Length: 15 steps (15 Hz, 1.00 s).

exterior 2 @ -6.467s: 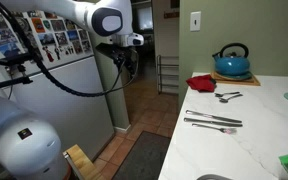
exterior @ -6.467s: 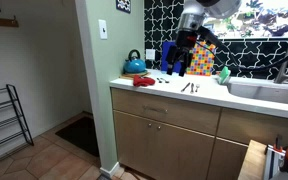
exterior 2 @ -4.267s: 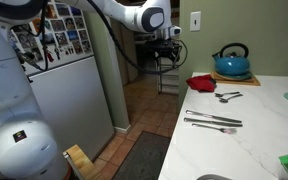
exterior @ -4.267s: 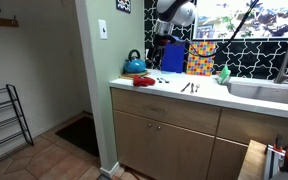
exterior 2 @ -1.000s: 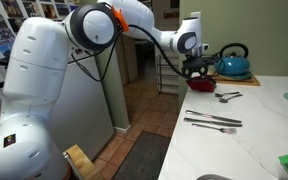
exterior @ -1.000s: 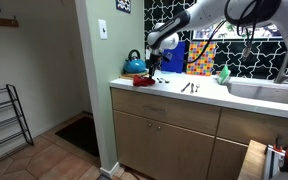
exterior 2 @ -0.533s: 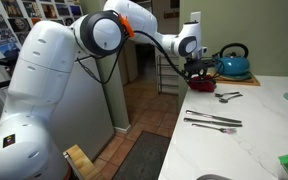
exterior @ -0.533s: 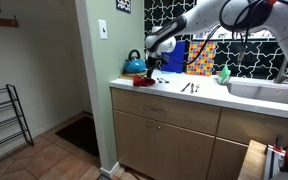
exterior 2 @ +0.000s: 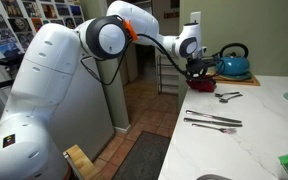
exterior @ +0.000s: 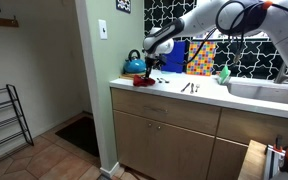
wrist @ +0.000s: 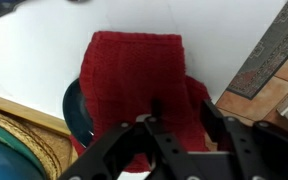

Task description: Pick up the red towel and move it to the right in front of the checked board

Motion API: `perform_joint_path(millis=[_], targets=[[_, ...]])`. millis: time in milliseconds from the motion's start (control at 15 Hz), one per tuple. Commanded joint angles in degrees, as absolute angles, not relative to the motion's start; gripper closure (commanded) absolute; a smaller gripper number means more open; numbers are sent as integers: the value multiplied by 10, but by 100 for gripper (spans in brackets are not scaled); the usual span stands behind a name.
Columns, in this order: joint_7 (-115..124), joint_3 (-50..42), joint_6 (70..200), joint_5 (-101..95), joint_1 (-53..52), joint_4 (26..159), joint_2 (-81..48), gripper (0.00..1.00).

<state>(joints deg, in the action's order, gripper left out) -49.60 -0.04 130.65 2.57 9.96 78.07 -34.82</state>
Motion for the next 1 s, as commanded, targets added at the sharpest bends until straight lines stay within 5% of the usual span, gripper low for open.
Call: perform_joint_path(millis=[0, 200, 533, 933], targets=[[-508, 7, 1321, 11, 108, 763, -366, 59], [-510, 8, 1326, 11, 109, 761, -369, 65], [-513, 7, 1330, 7, 108, 759, -367, 100], [-502, 5, 1325, 7, 106, 759, -359, 99]])
